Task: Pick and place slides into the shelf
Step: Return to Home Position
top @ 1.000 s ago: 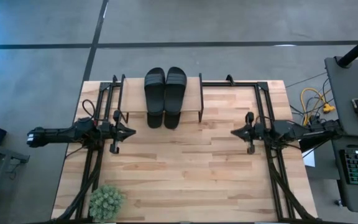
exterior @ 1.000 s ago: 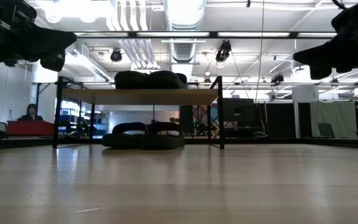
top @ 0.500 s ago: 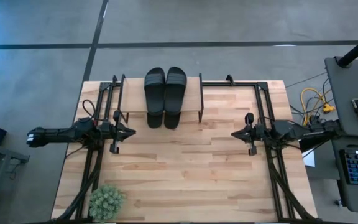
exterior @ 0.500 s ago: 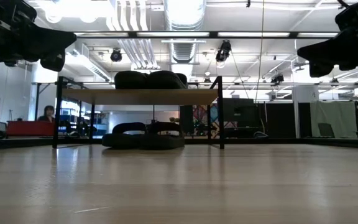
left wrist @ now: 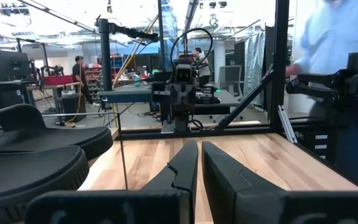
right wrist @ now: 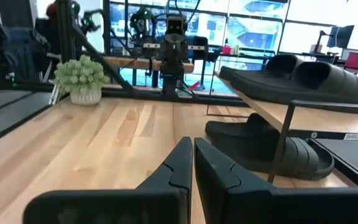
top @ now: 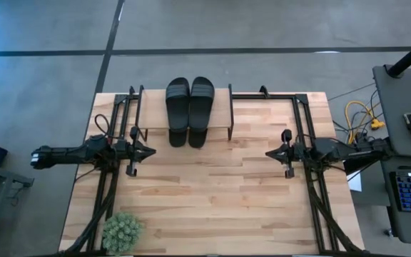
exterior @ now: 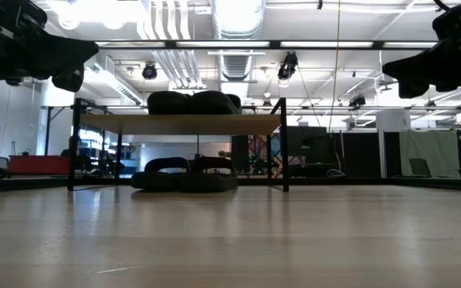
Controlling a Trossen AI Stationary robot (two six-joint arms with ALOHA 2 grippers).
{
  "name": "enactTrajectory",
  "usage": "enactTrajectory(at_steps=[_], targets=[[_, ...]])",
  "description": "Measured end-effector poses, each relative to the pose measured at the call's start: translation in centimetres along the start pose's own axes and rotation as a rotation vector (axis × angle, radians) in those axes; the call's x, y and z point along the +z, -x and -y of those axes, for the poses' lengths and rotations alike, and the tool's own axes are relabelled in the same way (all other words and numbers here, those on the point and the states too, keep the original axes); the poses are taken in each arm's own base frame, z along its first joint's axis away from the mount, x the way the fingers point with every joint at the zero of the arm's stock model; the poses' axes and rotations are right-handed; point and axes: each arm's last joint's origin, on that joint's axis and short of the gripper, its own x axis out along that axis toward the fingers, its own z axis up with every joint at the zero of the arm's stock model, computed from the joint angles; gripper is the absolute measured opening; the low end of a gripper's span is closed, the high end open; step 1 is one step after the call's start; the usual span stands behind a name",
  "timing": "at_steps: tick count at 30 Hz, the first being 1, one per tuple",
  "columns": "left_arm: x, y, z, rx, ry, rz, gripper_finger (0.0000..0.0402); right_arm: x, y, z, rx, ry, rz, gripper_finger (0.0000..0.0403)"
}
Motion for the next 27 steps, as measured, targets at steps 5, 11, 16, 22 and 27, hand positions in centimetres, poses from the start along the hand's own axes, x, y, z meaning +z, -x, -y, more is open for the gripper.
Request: enactTrajectory(at_steps=[5, 11, 16, 22, 27], targets=[[0.02, 0.01, 0.00, 0.002, 0.000, 0.002, 0.0010, -0.13, -0.10, -0.02, 0.001, -0.034, -0.016, 0.0008], [0.00, 0.00, 0.00, 0.002, 0.000, 0.000, 0.0010, -0.14, -0.10, -0.03, 0.000, -0.144, -0.017, 0.0008], [0.01, 0.00, -0.01, 0.002, 0.000, 0.001, 0.0010, -0.13, -0.11, -0.03, 0.000, -0.199, -0.017, 0.0008], [0.01, 0.01, 0.00, 0.001, 0.000, 0.001, 0.0010, -0.13, -0.11, -0.03, 0.000, -0.199, -0.017, 0.0008], [0.00, 0.00, 0.00, 0.001, 0.000, 0.000, 0.0010, -0.13, -0.11, -0.03, 0.000, -0.197, -0.017, 0.0008]])
